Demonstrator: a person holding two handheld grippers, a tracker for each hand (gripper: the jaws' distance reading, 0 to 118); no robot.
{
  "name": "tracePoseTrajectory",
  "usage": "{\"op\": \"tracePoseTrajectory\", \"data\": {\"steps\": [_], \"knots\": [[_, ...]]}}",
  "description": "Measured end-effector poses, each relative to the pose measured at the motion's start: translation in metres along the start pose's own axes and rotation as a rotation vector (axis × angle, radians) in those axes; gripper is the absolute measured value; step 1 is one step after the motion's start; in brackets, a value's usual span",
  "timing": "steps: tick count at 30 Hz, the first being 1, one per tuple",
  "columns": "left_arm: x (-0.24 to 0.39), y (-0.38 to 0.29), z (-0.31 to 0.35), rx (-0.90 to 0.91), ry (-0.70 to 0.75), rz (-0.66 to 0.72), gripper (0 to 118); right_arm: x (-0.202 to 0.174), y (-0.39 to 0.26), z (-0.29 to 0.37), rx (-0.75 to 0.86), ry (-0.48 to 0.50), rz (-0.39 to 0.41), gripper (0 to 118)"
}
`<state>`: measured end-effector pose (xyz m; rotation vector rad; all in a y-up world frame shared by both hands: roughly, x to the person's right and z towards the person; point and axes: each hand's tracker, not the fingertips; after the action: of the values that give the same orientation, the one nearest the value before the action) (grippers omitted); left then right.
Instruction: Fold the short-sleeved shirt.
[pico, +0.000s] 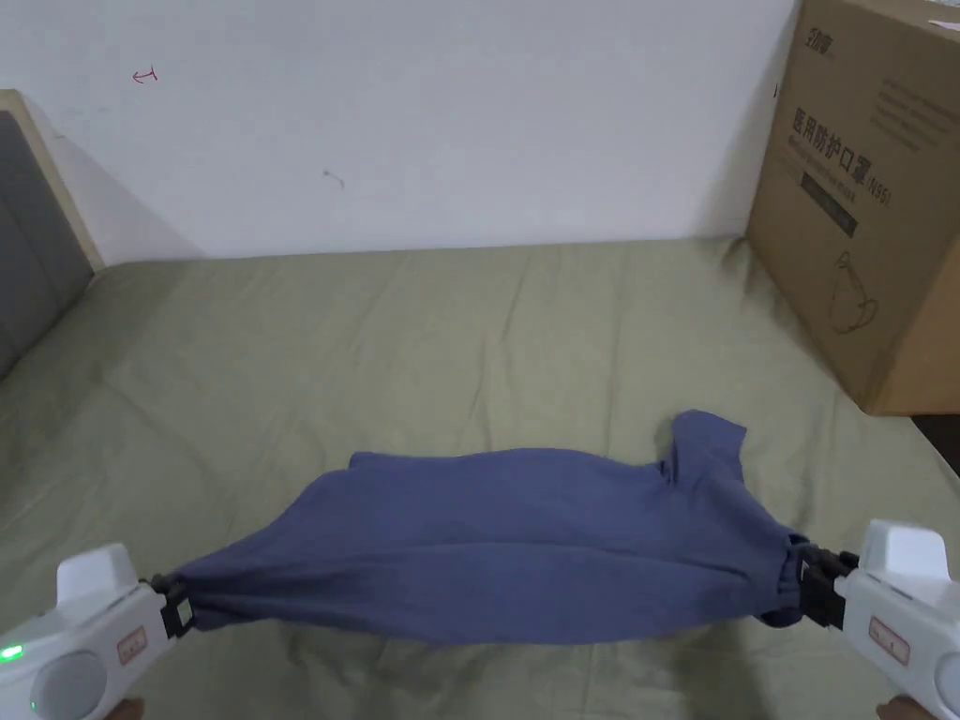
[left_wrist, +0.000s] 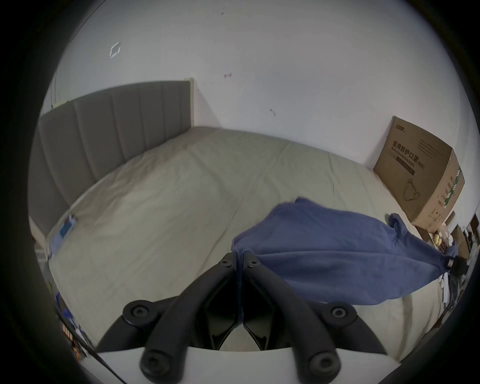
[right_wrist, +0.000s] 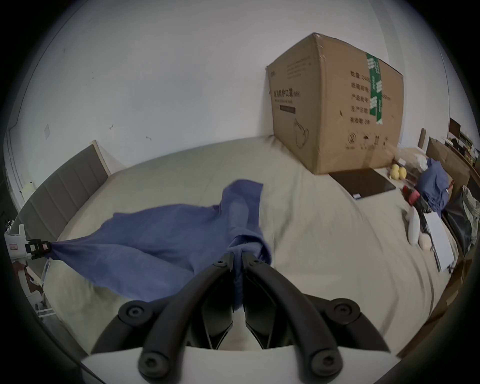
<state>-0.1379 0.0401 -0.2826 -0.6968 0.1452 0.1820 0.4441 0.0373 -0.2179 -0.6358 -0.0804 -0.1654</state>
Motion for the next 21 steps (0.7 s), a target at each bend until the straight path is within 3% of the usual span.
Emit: {"op": "tracePoseTrajectory", "data": {"steps": [12,17,21], "knots": [[-0.038,-0.093,0.075,-0.077,0.065,0.001,0,0.033,-0.085,0.058,-0.134,-0.048,-0.035,3],[-0.040,-0.123,0.053,-0.239,0.124,-0.053,0,0.032,-0.117,0.045,-0.296,-0.078,0.040,3],[-0.038,-0.137,0.032,-0.326,0.158,-0.097,0,0.035,-0.135,0.028,-0.389,-0.077,0.027,3]]}}
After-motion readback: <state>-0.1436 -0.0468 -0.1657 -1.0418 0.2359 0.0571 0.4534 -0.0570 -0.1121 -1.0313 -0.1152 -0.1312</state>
